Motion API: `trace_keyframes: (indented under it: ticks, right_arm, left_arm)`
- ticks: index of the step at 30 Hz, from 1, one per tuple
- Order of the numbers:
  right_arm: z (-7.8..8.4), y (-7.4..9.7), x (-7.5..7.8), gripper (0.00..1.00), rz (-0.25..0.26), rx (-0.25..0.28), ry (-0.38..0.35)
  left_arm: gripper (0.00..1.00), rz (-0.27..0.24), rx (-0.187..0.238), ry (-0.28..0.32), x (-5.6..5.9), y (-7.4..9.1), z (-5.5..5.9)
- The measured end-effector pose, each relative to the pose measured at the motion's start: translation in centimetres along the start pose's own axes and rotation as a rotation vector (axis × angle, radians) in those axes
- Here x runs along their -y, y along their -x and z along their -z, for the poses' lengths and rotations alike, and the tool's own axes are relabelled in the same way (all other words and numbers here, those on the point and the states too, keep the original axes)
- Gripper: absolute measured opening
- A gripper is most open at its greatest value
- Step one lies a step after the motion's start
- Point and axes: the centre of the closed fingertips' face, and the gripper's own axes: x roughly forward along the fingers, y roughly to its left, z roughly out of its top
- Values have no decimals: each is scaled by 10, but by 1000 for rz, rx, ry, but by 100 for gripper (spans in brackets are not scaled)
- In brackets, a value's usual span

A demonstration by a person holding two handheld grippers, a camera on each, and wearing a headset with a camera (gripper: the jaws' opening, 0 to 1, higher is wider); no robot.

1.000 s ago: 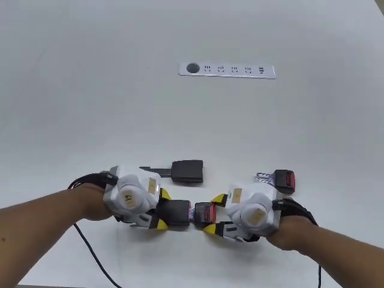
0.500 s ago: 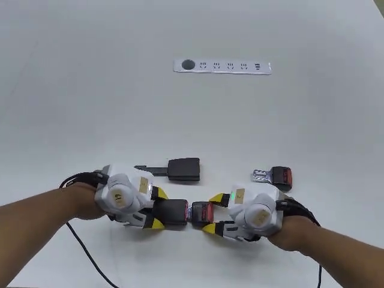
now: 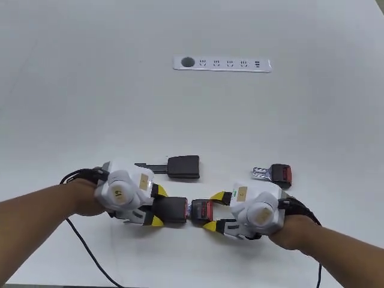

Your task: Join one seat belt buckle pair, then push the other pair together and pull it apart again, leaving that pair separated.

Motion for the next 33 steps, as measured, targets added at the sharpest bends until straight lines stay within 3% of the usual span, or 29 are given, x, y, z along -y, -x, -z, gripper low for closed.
trace_keyframes:
  ticks: [13,16,19,21,23,25,28,29,33]
  right_arm:
    - [0,3,-1,32,10,-29,11]
    - [-2,5,-1,33,38,-26,55]
    - [-4,6,0,34,61,-13,-16]
    - [-10,11,6,39,91,26,-32]
    - [-20,16,6,48,87,79,-106]
    - [-24,19,9,66,82,119,-146]
    - [-22,26,15,74,110,129,-167]
    - [-22,28,17,74,116,135,-173]
    - [-16,39,25,72,167,135,-173]
  left_arm:
    - [34,1,-79,-29,1,-2,-1]
    - [35,-6,-89,-47,2,-2,-3]
    - [41,-20,-85,-16,2,-2,-4]
    - [49,-43,-39,69,1,-1,-11]
    - [55,-65,9,122,-2,3,-19]
    - [64,-84,54,149,-4,8,-28]
    - [72,-88,84,244,-6,14,-33]
    - [74,-87,96,254,-5,15,-35]
    - [78,-102,77,225,-6,21,-37]
